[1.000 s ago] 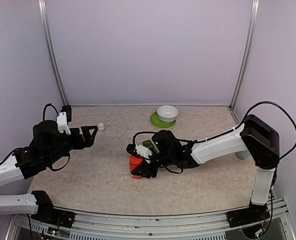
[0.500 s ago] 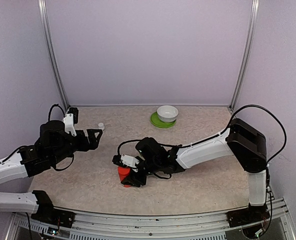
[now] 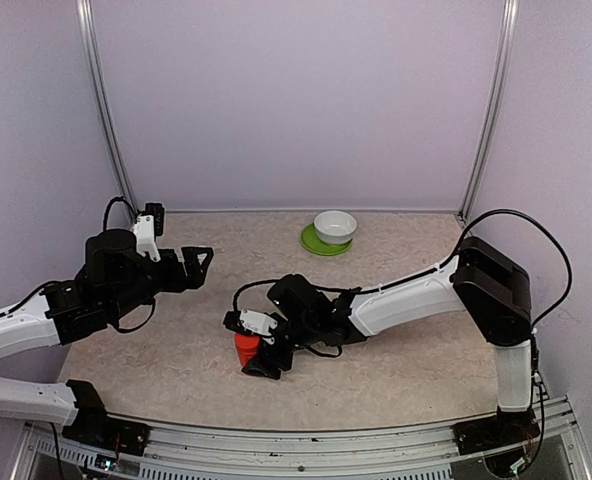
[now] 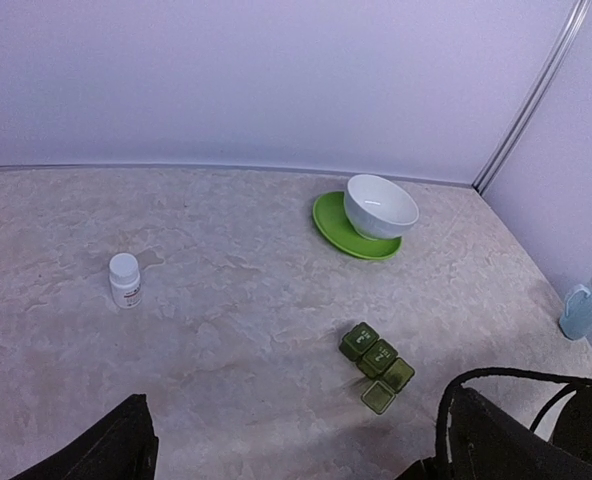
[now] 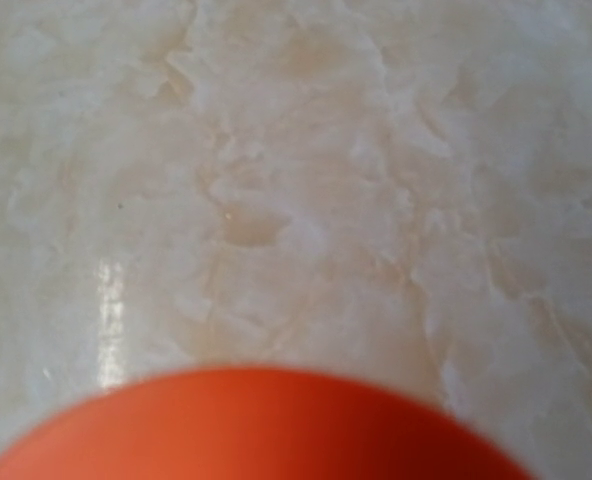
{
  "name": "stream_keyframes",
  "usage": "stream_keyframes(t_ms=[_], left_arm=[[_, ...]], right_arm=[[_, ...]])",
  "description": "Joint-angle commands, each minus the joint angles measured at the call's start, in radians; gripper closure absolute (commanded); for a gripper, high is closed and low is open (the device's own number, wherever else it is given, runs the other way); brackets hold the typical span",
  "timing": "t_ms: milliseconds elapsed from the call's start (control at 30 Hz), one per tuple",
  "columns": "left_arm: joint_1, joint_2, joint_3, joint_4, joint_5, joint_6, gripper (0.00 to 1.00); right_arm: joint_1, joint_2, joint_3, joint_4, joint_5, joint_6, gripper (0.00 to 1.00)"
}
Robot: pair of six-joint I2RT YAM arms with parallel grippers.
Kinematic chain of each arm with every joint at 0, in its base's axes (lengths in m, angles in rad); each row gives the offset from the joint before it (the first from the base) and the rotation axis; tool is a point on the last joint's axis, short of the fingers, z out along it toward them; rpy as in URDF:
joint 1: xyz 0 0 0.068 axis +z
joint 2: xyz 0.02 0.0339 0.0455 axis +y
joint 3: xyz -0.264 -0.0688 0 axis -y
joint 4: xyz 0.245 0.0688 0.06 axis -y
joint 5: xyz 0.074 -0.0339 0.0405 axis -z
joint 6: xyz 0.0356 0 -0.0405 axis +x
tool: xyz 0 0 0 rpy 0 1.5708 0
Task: Sort the pills into containers
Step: Place the pill bottle at the center of the board.
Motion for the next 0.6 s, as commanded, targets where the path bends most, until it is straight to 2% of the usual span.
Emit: stream_keyframes(t_ms=[0,200,433,567], left_arm=[[-0.007,0.004,0.029,0.023,-0.023,0.014,0.01],[-0.014,-0.004,0.016,0.022,-0.033,0.007,0.01],[-0.013,-0.004,0.059,-0.020,-0.048,0.030,0.01],[-0.014,-0.007,0.069,-0.063,-0.036,0.036,0.01]], right_arm=[[0.014,-0.053,-0.001,-0.019,0.003,0.008,0.14],[0.023,-0.084,0.009,-0.016,0.014,0.020,0.00],[0.028,-0.169,0.005,-0.054,0.080,0.032,0.00],[0.028,-0.270,-0.082,-0.004,0.108,0.065,0.00]])
